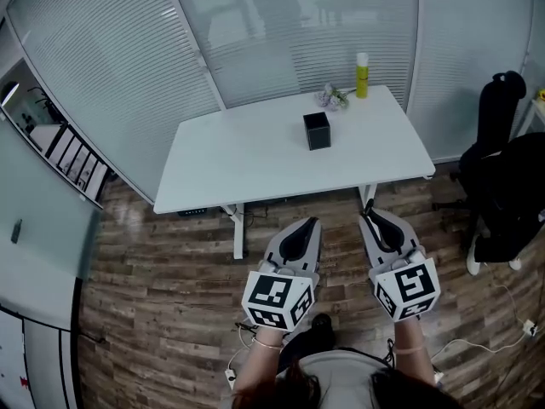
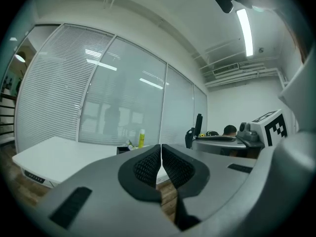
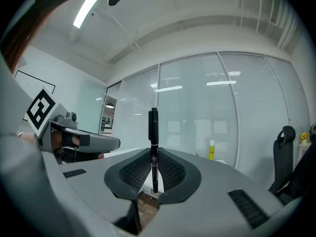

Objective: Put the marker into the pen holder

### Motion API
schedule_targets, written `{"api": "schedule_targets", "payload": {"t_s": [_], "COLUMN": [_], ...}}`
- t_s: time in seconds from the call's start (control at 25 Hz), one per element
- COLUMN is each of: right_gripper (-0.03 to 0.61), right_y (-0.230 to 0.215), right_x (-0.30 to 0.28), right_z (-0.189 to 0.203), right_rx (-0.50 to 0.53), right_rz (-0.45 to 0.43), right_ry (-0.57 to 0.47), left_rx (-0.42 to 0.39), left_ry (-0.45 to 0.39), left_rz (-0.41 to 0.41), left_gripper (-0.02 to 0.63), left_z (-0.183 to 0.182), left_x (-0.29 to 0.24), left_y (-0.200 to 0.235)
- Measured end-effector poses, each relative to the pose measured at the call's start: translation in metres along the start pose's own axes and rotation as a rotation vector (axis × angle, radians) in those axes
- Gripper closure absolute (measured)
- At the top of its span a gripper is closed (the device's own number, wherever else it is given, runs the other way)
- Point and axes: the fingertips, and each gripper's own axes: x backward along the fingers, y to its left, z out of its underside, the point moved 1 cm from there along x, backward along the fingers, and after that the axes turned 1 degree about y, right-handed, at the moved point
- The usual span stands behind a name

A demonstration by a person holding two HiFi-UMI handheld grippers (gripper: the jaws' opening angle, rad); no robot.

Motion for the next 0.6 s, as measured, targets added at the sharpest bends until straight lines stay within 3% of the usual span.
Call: {"api": "schedule_targets", "payload": {"t_s": [0.6], "right_gripper": [0.511], "right_y": [-0.006], "right_x": [-0.074], "right_z": [-0.003], "right_rx": [-0.004], "right_rz": [0.025], "right_ry": [0.019], "left_rx": [0.014], "left_ry": [0.010], "left_rz": [0.053], "left_gripper": [0.589], "left_z": [-0.002], "left_x": [-0.044], "left_y": [0.055]}}
